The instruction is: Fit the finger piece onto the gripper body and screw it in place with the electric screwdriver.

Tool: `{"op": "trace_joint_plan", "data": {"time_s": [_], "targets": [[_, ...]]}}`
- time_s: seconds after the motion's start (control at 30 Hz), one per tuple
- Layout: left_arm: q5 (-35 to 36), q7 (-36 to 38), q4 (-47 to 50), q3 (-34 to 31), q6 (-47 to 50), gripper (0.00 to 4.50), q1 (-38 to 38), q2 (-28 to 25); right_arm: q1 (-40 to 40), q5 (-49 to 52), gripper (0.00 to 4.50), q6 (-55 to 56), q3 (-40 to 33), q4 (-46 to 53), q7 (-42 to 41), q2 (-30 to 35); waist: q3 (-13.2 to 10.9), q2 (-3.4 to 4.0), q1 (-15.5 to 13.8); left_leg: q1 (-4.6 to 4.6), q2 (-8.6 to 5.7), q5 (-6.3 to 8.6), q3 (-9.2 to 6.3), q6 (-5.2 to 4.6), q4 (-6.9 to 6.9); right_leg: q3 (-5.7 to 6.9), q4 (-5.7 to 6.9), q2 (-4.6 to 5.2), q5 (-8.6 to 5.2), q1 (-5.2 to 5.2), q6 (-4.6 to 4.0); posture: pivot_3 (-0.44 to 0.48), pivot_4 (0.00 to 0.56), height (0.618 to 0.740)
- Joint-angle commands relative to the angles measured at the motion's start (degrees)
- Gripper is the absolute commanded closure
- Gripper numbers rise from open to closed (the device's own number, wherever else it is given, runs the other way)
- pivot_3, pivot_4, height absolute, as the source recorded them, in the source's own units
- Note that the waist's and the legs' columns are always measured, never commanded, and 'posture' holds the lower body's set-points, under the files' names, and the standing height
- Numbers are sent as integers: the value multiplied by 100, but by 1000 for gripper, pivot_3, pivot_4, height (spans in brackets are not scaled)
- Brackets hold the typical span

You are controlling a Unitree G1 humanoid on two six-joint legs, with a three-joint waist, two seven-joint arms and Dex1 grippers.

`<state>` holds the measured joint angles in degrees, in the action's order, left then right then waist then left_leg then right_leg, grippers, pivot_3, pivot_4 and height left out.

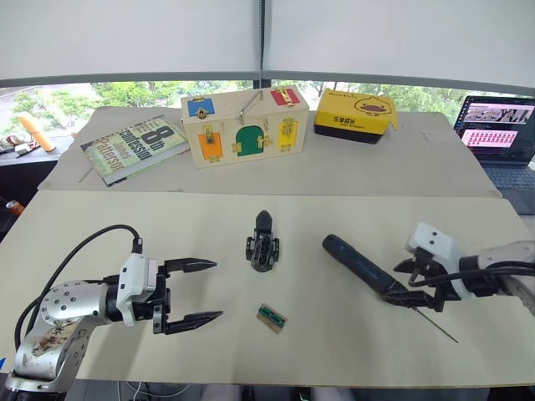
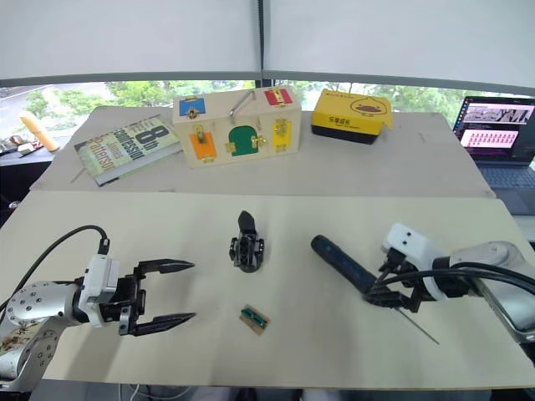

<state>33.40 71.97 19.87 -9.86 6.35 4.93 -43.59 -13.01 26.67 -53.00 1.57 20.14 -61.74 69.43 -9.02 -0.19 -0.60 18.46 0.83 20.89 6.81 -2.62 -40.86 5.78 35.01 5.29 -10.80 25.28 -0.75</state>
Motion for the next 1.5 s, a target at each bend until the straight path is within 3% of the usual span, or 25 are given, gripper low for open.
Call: {"op": "trace_joint_plan", "data": {"time_s": [0.03, 0.17, 0.3, 0.47, 0.57, 1.13, 1.17, 1.37, 1.5], "targets": [[82, 1, 86, 23, 34, 0, -86, -13, -379, 177, 48, -420, 82, 303, -335, 397, 0, 0, 0, 0, 0, 0, -2, 0, 1, 0, -1, 2, 0, 0, 0, 0, 150, 740], [103, 90, 165, 68, 80, 0, -49, -68, -1146, -110, 48, -1189, 978, 596, -504, 888, 0, 0, 14, 3, 1, 0, -4, 0, 1, 1, -1, 12, 0, 5, 0, 0, 150, 740], [38, 96, 184, 177, 54, 0, -54, -38, -2239, -426, 48, -2040, 2017, 644, -302, 545, 0, 0, 53, 9, 5, 1, -6, 1, 0, 0, -2, 29, 1, 14, -3, 0, 150, 740], [106, 71, 315, 192, 103, 0, 73, -42, -2992, -475, 48, -2593, 2741, 626, -290, 303, 1, 1, 84, 37, 2, 0, -7, 1, -5, 5, 5, 29, 3, 43, -5, 0, 150, 740], [119, 61, 348, 217, 137, 0, 44, -28, -3120, -633, 48, -2539, 3137, 417, -207, 151, 2, 1, 79, 89, -4, -1, -9, 0, -27, 46, 17, 13, 13, 91, -12, 0, 150, 740], [88, -82, 476, 381, 183, 0, 8, 57, -3194, -1356, 48, -2205, 3879, -296, 307, -685, 14, -18, 167, 87, 5, -2, -12, 4, -68, 79, 35, 8, 18, 72, -19, 0, 150, 740], [77, -82, 467, 387, 170, 0, 20, 60, -3164, -1429, 585, -2124, 3945, -295, 303, -690, 17, -23, 168, 85, 7, -2, -12, 4, -73, 79, 36, 7, 19, 68, -20, 0, 150, 740], [21, -71, 389, 429, 107, 0, 58, 91, -2910, -1654, 2534, -1998, 3747, -491, 524, -748, 30, -44, 161, 75, 10, -3, -14, 5, -86, 76, 38, 10, 19, 51, -21, 0, 150, 740], [1, 14, 172, 514, 131, 0, -212, 84, -2881, -1612, 2567, -1824, 3348, -578, 460, -653, 33, -50, 150, 72, 11, -4, -18, 6, -91, 80, 36, 11, 23, 38, -25, 0, 150, 740]]}}
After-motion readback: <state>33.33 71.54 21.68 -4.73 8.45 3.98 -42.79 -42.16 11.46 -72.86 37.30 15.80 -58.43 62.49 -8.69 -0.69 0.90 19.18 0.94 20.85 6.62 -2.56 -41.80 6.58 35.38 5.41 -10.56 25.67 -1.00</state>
